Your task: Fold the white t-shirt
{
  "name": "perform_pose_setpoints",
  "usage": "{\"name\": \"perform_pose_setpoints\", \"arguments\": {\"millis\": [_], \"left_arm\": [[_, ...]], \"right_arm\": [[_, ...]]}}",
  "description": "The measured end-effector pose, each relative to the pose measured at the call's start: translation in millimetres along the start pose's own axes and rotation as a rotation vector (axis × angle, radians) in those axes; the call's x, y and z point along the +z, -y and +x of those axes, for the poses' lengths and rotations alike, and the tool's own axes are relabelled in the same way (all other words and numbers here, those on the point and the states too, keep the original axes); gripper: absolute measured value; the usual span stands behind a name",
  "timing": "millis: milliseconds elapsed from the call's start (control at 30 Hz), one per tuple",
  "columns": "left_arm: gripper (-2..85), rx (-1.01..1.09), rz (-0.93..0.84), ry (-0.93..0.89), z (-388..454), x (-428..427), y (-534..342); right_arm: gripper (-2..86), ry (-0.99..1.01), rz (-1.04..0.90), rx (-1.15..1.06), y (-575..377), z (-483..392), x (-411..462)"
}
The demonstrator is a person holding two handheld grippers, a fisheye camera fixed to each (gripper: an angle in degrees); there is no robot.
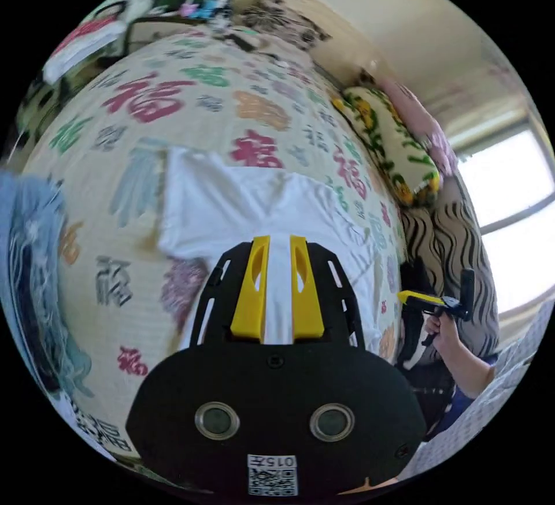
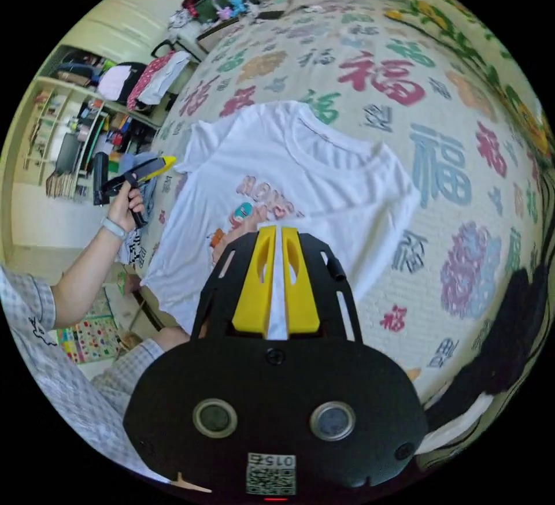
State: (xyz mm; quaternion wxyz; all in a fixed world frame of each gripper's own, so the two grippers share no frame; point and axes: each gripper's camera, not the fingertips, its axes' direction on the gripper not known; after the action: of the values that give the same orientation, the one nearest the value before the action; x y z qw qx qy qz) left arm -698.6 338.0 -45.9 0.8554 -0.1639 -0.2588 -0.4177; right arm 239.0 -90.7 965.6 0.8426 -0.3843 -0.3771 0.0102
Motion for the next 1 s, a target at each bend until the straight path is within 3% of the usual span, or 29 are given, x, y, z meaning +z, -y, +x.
{"name": "perform_pose_setpoints", "arguments": {"millis": [167,333,500,667,767,1000], "left_arm": [[7.3,-0.127,0.024,0.038,-81.7,-30.0,-10.0],[7.5,-0.149,0.0,-0.064,-117.3,-26.5,-4.4],[4.0,-0.154,-0.034,-0.098,-138.4,-18.4,-4.9],[0.2,-0.192,-0.007,-0.18,-159.5,-28.4,-13.2],[-0.2,-0.15,0.016,-0.166,-151.7,-41.7,-18.1],[-0.3,0.11,0.134,-0.008,-74.4,-85.2,-28.4]], "right_arm": [[6.0,0.053,-0.086,-0.224,137.0,-89.2,60.3],[6.6,-0.107,-0.245,-0.359,244.2,-178.1,141.2],[7.6,-0.334,-0.32,-0.46,293.4,-235.2,198.5],[6.7,-0.407,-0.399,-0.446,315.5,-257.7,229.2],[0.5,-0.438,-0.338,-0.448,314.0,-261.0,215.8],[-0.4,-0.136,0.039,-0.283,263.4,-204.0,82.1]]}}
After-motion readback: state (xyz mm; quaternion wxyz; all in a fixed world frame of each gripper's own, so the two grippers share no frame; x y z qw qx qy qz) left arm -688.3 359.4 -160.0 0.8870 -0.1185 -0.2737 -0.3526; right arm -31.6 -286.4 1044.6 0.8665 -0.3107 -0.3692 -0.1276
